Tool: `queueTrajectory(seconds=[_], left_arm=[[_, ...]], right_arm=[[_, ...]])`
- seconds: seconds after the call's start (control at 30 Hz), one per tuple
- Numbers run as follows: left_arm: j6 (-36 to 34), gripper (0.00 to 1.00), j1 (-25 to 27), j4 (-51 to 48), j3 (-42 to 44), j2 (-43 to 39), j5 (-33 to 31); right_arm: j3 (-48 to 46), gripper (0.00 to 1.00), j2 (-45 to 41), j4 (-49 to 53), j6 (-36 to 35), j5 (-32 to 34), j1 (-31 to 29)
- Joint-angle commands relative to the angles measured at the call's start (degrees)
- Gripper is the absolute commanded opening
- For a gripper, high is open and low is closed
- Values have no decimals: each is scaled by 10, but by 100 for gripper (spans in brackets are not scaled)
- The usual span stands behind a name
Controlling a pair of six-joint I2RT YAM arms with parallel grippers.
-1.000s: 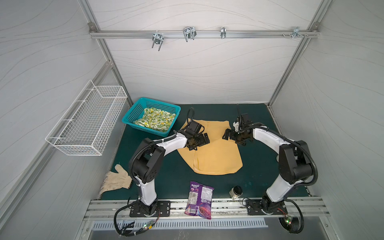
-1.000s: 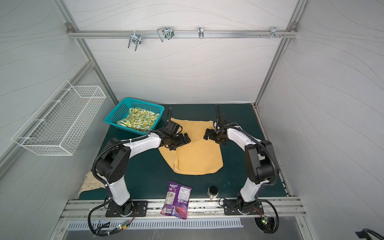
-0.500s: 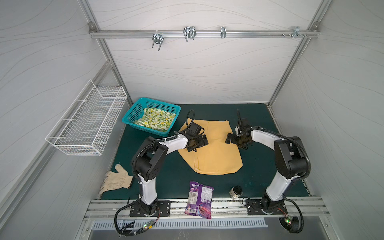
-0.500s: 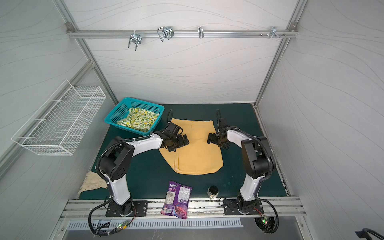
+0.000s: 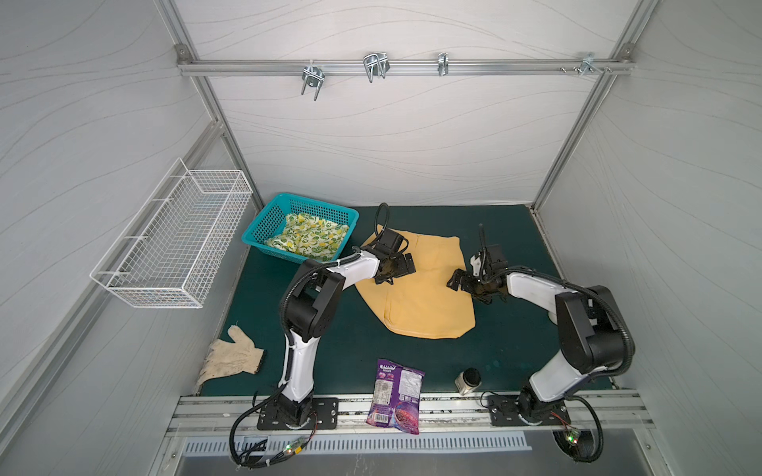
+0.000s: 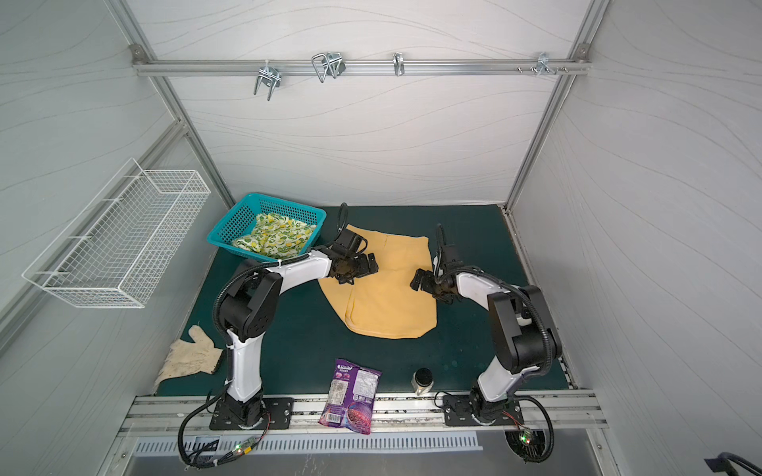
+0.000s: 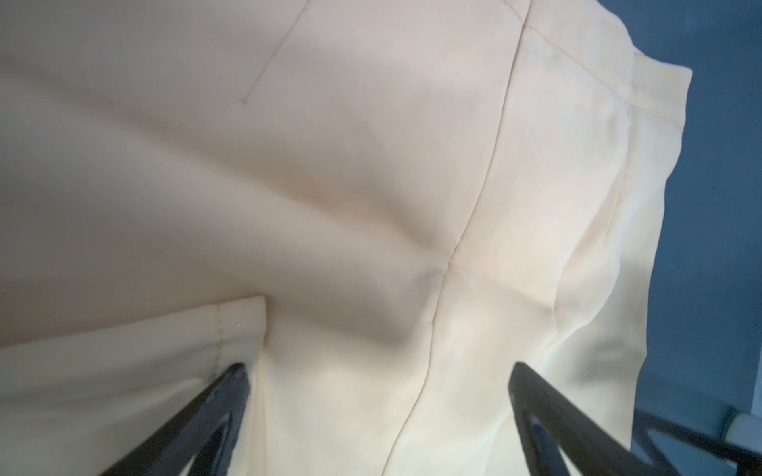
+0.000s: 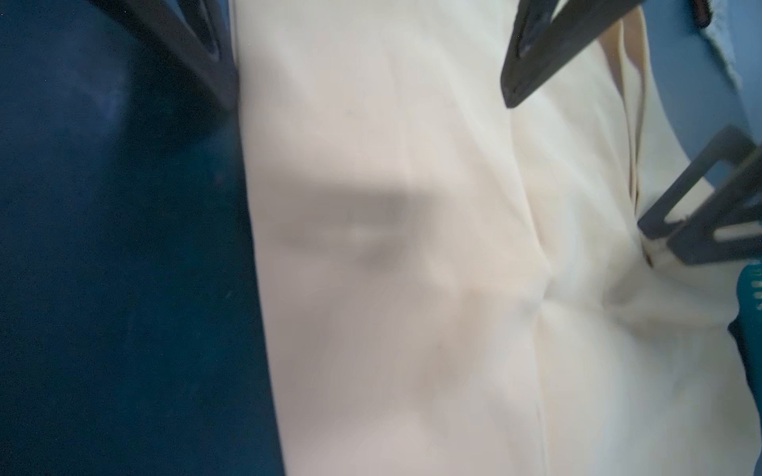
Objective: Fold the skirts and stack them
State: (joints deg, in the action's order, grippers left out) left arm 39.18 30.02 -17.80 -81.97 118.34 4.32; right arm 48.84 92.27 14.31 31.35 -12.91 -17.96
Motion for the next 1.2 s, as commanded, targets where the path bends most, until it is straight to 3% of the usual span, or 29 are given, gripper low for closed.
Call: queueTrajectory(seconds=[0.0, 0.23, 0.4, 0.7, 0.9, 1.17], left_arm=[[-41, 99, -4, -69, -45, 55, -19], [-71, 99, -5, -108, -142, 103, 1], [-73, 99, -3, -99, -181, 119, 36], [-99, 99, 20, -102, -277, 152, 120], [-119, 99, 36, -77, -290, 132, 181], [-112, 99, 35, -66, -212, 21, 159]], right_arm=[[-27, 99, -7, 14, 50, -44, -34], [-58, 99, -17, -36, 116, -74, -88], [-82, 99, -57, -61, 170, -48, -155], [10, 99, -17, -47, 207, 16, -294], [70, 99, -62, 22, 175, 73, -346], [97, 99, -206, 124, 98, 158, -351]])
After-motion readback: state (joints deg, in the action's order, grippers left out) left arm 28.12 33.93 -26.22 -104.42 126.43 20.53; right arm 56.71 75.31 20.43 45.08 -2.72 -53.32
